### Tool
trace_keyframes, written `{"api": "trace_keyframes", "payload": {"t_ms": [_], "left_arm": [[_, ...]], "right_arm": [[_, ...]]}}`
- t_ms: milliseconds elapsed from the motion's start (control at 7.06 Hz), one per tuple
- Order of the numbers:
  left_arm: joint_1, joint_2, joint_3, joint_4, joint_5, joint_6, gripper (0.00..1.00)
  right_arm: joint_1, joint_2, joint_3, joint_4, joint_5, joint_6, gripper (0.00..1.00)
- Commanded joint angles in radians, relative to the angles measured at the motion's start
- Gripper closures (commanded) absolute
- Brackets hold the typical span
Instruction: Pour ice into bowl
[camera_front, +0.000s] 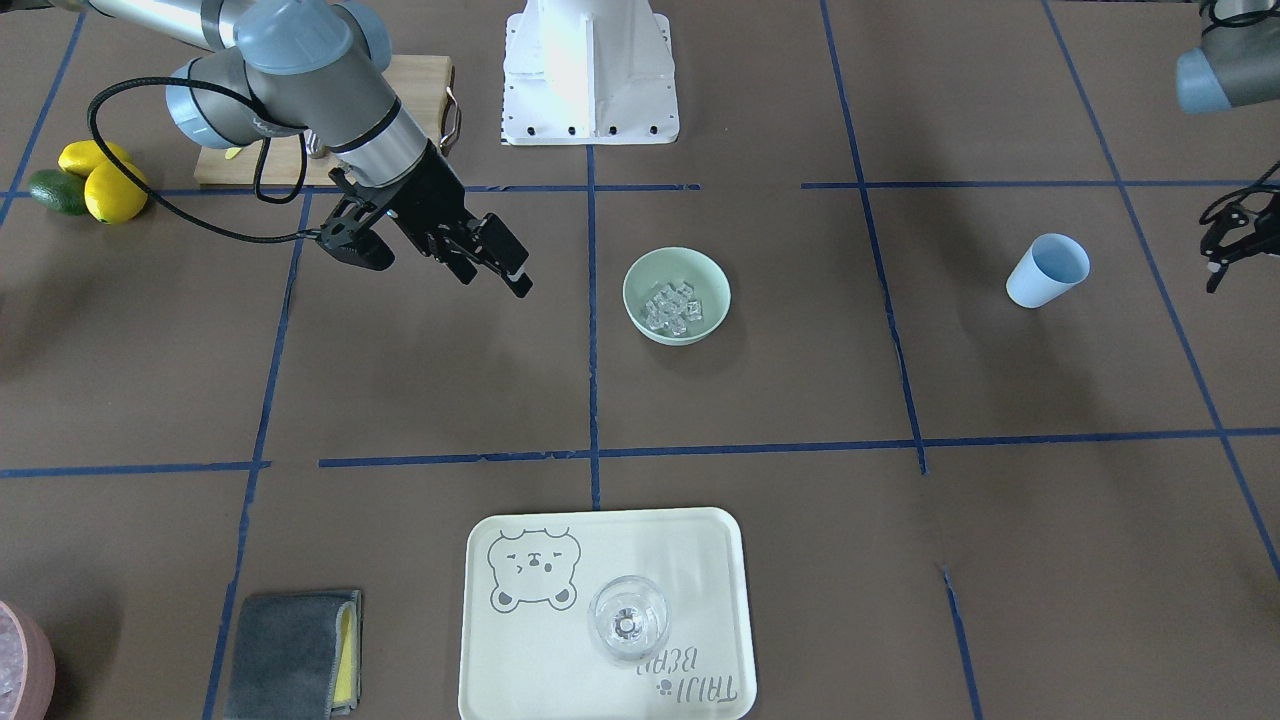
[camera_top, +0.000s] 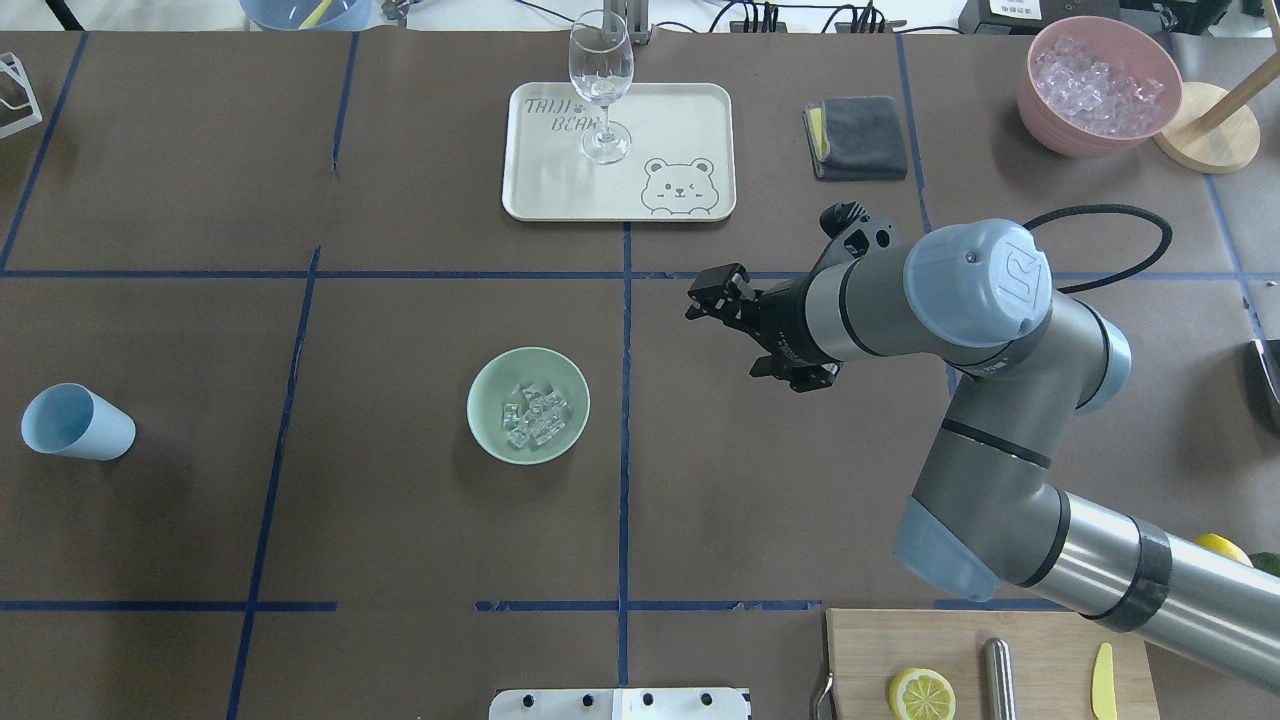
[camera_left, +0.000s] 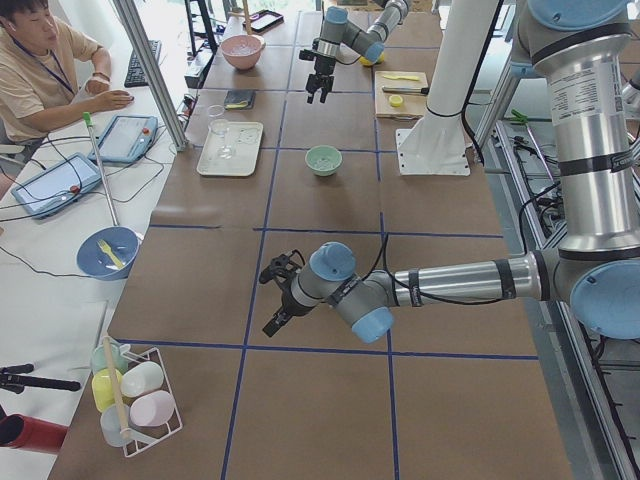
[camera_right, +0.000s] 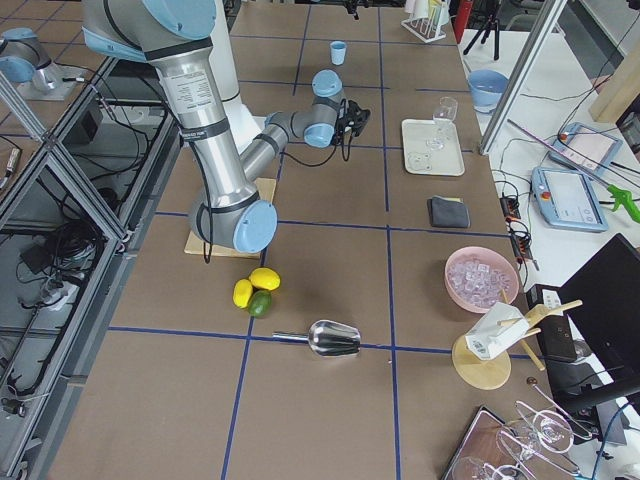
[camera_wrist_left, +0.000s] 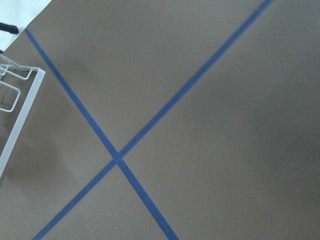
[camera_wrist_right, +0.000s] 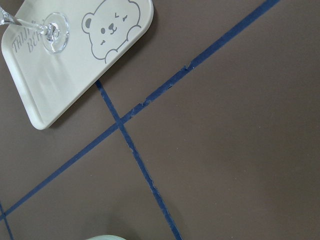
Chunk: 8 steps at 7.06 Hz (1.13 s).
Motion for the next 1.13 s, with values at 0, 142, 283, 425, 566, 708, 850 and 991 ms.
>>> {"api": "trace_keyframes", "payload": {"t_ms": [0,142,283,425,566,708,850,991], "left_arm": [[-0.086,-0.041,-0.005,0.127,-0.254,-0.381,0.0],[-0.086,-0.039,-0.013,0.115,-0.264,-0.577,0.0],[-0.086,-0.027,-0.036,0.101,-0.262,-0.606,0.0],[-0.088,0.0,-0.036,0.029,-0.262,-0.606,0.0],[-0.088,0.03,-0.027,-0.066,-0.253,-0.617,0.0],[-0.088,0.04,-0.03,-0.092,-0.253,-0.618,0.0],[-0.088,0.041,-0.033,-0.094,-0.253,-0.618,0.0],[-0.089,0.041,-0.033,-0.093,-0.253,-0.618,0.0]], "right_arm": [[-0.049,0.012,-0.004,-0.008,-0.029,0.0,0.0],[-0.09,0.031,-0.011,-0.016,-0.071,-0.001,0.0],[-0.128,0.101,-0.024,-0.116,-0.116,-0.003,0.0],[-0.182,0.18,-0.073,-0.213,-0.184,-0.012,0.0],[-0.202,0.255,-0.162,-0.217,-0.216,-0.013,0.0],[-0.204,0.331,-0.26,-0.22,-0.215,-0.018,0.0],[-0.207,0.347,-0.308,-0.218,-0.214,-0.024,0.0],[-0.213,0.35,-0.331,-0.224,-0.208,-0.092,0.26]]}}
